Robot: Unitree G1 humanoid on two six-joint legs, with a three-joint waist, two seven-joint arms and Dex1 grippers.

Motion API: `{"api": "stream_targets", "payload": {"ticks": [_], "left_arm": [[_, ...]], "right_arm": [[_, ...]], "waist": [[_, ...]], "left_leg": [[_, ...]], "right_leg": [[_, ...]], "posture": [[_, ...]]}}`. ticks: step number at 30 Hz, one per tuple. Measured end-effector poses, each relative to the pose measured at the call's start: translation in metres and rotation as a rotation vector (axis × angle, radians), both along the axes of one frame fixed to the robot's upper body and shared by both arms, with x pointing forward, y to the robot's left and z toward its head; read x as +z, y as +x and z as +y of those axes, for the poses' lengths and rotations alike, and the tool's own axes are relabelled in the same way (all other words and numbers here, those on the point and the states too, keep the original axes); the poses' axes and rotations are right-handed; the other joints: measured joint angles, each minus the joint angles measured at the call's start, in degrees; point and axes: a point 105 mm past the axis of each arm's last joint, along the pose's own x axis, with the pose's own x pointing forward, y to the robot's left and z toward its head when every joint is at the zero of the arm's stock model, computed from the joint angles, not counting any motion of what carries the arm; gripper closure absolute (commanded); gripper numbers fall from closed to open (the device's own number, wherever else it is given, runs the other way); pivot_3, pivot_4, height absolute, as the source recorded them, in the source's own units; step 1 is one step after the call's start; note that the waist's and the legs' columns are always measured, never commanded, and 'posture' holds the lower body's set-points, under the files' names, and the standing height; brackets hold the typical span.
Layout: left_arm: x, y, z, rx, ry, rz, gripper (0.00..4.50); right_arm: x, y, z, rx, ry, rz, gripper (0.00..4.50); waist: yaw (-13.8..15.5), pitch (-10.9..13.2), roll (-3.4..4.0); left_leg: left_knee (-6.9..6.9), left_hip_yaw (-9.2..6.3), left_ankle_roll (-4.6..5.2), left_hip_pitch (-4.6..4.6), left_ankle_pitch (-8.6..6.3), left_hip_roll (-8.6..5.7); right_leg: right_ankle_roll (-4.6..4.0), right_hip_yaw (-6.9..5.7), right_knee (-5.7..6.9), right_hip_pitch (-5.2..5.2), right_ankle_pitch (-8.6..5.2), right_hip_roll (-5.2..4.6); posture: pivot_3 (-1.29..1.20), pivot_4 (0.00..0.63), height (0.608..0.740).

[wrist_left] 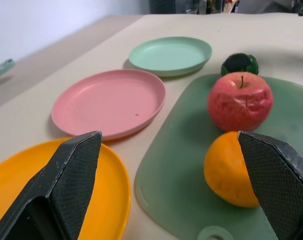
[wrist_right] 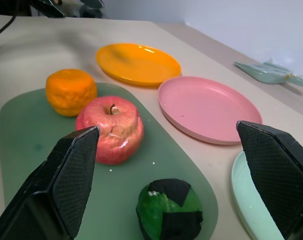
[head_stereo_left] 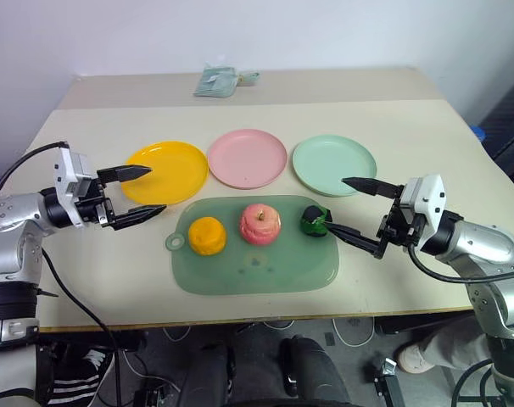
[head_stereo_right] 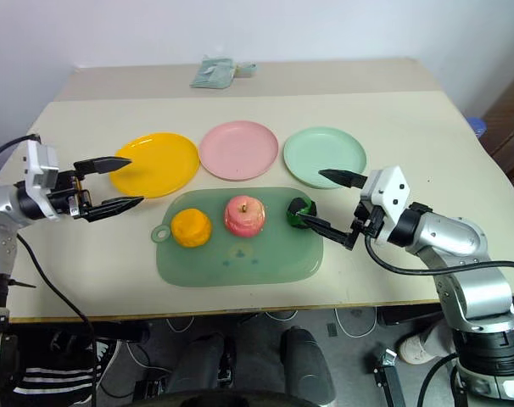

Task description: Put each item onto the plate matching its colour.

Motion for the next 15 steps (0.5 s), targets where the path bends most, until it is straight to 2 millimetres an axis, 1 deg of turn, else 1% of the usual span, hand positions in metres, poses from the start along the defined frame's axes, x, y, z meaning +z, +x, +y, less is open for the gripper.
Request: {"api": "stream_targets", "payload": {"ticks": [2, 6, 11, 15], "left_arm": [[-0.001, 0.001, 0.0, -0.007, -0.001, 0.004, 0.07], [-0.013, 0.004, -0.004, -0.018, -0.02, 0.038, 0.07], [-0.017, 0.006, -0.013, -0.033, -0.043, 0.041, 0.07], [-0.018, 0.008, -0.018, -0.036, -0.064, 0.029, 0.07]], "right_arm": [[-0.003, 0.0, -0.002, -0.013, -0.002, 0.005, 0.0], [-0.006, -0.006, -0.003, -0.017, -0.012, 0.024, 0.0], [0.004, -0.006, -0.011, -0.019, -0.047, 0.001, 0.0], [0.009, -0.006, -0.011, 0.006, -0.039, 0.015, 0.0]], "waist": [[0.0, 0.0, 0.0], [0.0, 0.0, -0.02], [0.0, 0.0, -0.05], [0.0, 0.0, -0.05]], "left_leg": [[0.0, 0.0, 0.0, 0.0, 0.0, 0.0], [0.0, -0.01, 0.0, -0.02, 0.0, -0.01], [0.03, 0.01, 0.0, 0.0, 0.0, -0.01], [0.01, -0.03, 0.0, 0.0, 0.0, 0.01]], "right_leg": [[0.0, 0.0, 0.0, 0.0, 0.0, 0.01], [0.0, 0.0, 0.0, 0.0, 0.0, 0.0], [0.02, 0.01, 0.0, 0.01, 0.01, 0.0], [0.02, 0.0, 0.01, 0.01, 0.02, 0.02]], "posture": [[0.0, 0.15, 0.734], [0.0, 0.15, 0.734], [0.0, 0.15, 0.734], [0.0, 0.15, 0.734]]}}
